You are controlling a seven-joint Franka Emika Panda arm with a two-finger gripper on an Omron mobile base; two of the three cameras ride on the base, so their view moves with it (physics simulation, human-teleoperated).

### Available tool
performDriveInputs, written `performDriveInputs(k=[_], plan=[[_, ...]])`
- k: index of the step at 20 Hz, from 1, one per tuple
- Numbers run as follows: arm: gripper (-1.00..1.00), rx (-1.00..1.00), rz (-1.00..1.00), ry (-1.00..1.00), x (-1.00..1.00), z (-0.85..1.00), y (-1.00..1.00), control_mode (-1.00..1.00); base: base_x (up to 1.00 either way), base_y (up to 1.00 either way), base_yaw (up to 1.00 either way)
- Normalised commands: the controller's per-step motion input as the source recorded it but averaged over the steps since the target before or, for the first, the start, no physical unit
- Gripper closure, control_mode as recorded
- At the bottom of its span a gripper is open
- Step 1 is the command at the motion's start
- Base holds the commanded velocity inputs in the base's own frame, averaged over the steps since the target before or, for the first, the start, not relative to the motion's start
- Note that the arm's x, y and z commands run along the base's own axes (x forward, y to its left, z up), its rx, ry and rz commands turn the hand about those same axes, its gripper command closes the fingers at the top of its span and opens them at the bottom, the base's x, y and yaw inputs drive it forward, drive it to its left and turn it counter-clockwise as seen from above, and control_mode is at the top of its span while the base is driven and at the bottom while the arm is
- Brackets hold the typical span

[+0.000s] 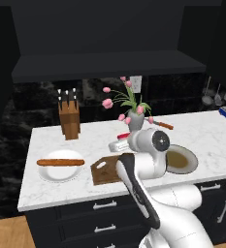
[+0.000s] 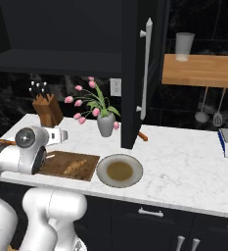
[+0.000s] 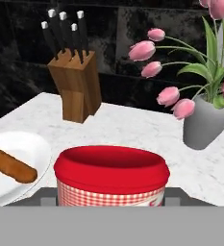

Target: From the different types of pastries on the counter, select a croissant and place it on the cutting board. Then retrieve a jar of jam from the cabinet and place it alongside the croissant on the cutting board.

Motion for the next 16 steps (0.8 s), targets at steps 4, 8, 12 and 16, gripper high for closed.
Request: performDriveInputs(k=[4,8,12,16], plan=[[1.00,0.01,-0.22,-0.20,-0.13,-1.00,0.07,-1.00,0.00,0.00,0.00],[1.00,-0.03,-0.11,-0.19,-0.03,-0.95,-0.10,-1.00,0.00,0.00,0.00],[1.00,0.02,-0.07,-0.36,-0.05,-0.52,-0.39,-1.00,0.00,0.00,0.00],[1.00,0.01,-0.32,-0.54,-0.15,-0.85,-0.87,-1.00,0.00,0.00,0.00]])
